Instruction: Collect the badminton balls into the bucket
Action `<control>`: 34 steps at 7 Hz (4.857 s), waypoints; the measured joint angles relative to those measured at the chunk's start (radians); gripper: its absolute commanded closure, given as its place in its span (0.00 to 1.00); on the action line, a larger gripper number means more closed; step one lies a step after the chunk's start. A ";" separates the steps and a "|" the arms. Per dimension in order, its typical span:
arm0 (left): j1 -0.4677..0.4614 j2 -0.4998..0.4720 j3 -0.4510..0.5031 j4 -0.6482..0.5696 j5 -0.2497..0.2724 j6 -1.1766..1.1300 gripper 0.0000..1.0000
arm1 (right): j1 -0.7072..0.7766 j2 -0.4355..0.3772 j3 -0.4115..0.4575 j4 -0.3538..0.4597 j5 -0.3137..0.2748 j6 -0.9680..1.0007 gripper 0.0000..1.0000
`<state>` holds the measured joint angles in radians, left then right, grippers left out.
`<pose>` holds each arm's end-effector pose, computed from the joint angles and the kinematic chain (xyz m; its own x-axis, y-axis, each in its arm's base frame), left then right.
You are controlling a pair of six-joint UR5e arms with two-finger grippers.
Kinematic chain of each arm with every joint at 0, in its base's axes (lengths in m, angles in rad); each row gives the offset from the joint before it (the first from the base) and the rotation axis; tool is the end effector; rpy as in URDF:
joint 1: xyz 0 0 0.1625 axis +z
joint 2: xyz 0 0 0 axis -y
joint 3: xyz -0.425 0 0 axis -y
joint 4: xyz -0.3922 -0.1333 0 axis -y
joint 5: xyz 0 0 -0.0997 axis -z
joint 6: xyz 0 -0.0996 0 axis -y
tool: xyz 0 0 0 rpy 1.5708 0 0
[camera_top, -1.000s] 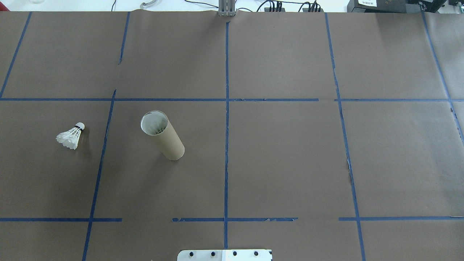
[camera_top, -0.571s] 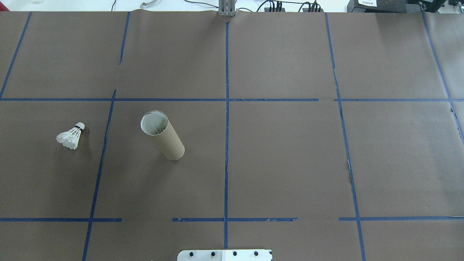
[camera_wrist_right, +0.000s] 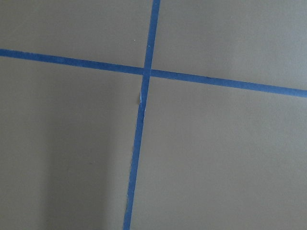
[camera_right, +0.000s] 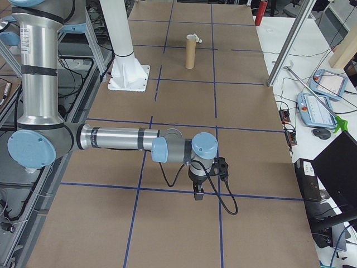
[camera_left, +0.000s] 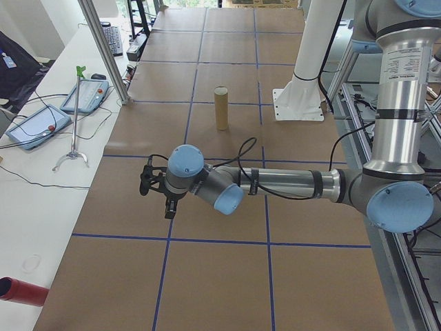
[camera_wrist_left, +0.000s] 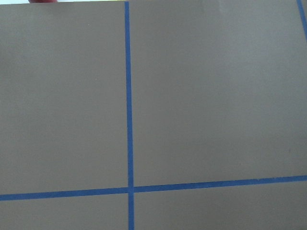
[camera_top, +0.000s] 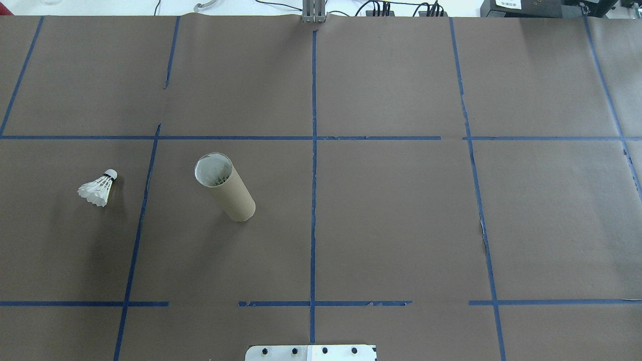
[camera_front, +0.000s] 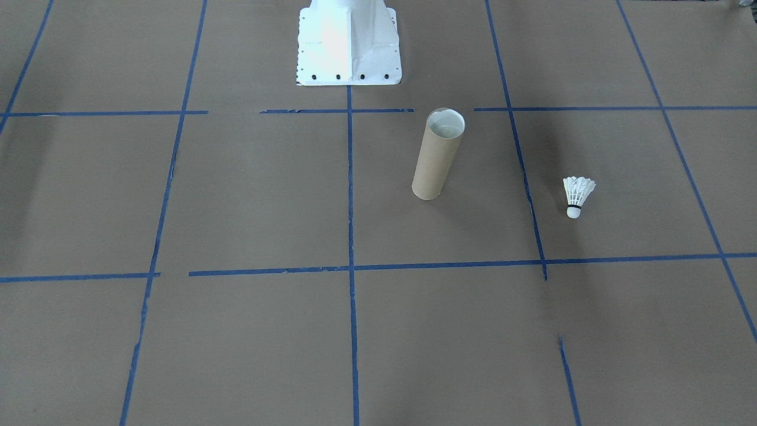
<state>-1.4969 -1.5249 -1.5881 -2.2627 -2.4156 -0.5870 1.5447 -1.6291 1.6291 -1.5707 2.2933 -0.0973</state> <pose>-0.0223 -0.4948 0.5890 0.5552 -0.0121 -0.8317 0.2994 0.9358 0.1863 0.0552 -0.4687 0.6615 0.7438 -0.1167 0.6581 0.0988 0.9930 0.0643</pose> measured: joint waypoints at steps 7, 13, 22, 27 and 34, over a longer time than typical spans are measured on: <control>0.594 0.238 -0.184 -0.642 0.434 -1.363 0.00 | 0.000 0.000 0.000 0.000 0.000 0.000 0.00; 0.809 0.131 -0.056 -0.627 0.701 -1.626 0.47 | 0.000 0.000 0.000 0.000 0.000 0.001 0.00; 0.673 0.136 -0.144 -0.448 0.563 -1.142 1.00 | 0.000 0.000 0.000 0.000 0.000 0.001 0.00; 0.514 -0.123 -0.482 0.529 0.373 -0.601 1.00 | 0.000 0.000 0.000 0.000 0.000 0.001 0.00; 0.714 -1.018 -0.430 1.659 0.379 -0.524 1.00 | 0.000 0.000 0.001 0.000 0.000 0.001 0.00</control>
<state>-0.7833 -2.5425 -2.0185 -0.6041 -2.0369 -1.1111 1.5447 -1.6291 1.6302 -1.5708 2.2933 -0.0966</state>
